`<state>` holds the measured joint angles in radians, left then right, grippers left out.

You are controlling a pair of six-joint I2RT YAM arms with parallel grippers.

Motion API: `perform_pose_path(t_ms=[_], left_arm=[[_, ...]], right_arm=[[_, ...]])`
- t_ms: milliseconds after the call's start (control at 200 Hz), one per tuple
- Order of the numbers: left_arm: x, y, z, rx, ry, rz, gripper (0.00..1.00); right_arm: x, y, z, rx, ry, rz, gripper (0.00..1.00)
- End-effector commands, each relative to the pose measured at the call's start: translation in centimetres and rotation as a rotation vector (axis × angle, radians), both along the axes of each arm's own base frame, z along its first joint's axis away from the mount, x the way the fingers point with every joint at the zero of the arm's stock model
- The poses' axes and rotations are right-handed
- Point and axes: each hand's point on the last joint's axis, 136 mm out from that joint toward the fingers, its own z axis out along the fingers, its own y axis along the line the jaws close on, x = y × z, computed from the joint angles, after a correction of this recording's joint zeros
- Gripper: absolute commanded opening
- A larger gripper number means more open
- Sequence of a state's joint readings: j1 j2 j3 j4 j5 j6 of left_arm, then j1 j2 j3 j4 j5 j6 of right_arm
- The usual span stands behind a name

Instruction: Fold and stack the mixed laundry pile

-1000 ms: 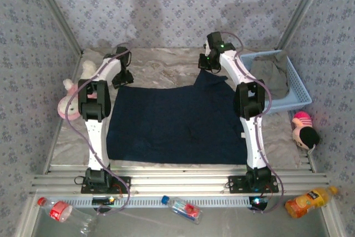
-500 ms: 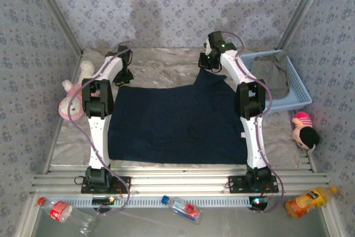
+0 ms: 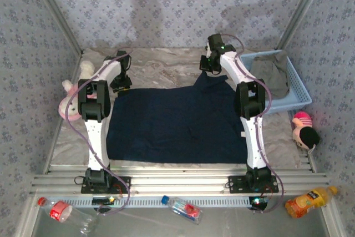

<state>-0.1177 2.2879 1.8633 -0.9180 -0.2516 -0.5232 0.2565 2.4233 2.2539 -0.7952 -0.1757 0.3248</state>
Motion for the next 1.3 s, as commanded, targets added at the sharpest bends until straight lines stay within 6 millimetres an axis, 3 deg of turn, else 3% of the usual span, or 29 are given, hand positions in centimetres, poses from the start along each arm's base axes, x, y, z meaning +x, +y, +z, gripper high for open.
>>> perform_pose_path(t_ms=[0, 135, 155, 290, 530, 849, 884, 1034, 1154, 1294], left_arm=[[-1.3, 0.3, 0.3, 0.016, 0.066, -0.012, 0.4], [-0.7, 0.8, 2.0, 0.054, 0.053, -0.037, 0.51], [0.0, 0.9, 3.2, 0.059, 0.021, -0.043, 0.53], [0.8, 1.0, 5.1, 0.072, -0.028, -0.066, 0.57], [0.3, 0.0, 1.5, 0.014, 0.034, -0.039, 0.56], [1.3, -0.9, -1.2, -0.044, 0.041, 0.018, 0.53], [1.2, -1.0, -1.5, -0.047, 0.048, 0.023, 0.51], [0.6, -0.9, -2.2, -0.044, 0.07, 0.021, 0.24], [0.3, -0.7, -1.5, -0.029, 0.062, 0.01, 0.0], [-0.1, -0.4, 0.7, -0.02, 0.026, -0.007, 0.0]], right_arm=[[-0.2, 0.3, -0.3, -0.023, 0.001, -0.002, 0.0], [-0.5, 0.5, -0.3, -0.028, 0.009, 0.006, 0.0], [-0.6, 0.4, -0.4, -0.032, 0.011, 0.007, 0.0], [-0.8, 0.5, -0.7, -0.048, 0.017, 0.013, 0.0], [-0.9, 0.5, -1.0, -0.051, 0.022, 0.01, 0.0], [-1.4, 0.4, -1.3, -0.064, 0.042, 0.018, 0.0], [-1.5, 0.4, -1.4, -0.063, 0.046, 0.019, 0.0], [-1.5, 0.4, -1.1, -0.06, 0.041, 0.016, 0.0], [-1.4, 0.3, -0.4, -0.06, 0.029, 0.011, 0.0], [-1.9, -0.2, 1.6, -0.067, 0.013, -0.009, 0.0]])
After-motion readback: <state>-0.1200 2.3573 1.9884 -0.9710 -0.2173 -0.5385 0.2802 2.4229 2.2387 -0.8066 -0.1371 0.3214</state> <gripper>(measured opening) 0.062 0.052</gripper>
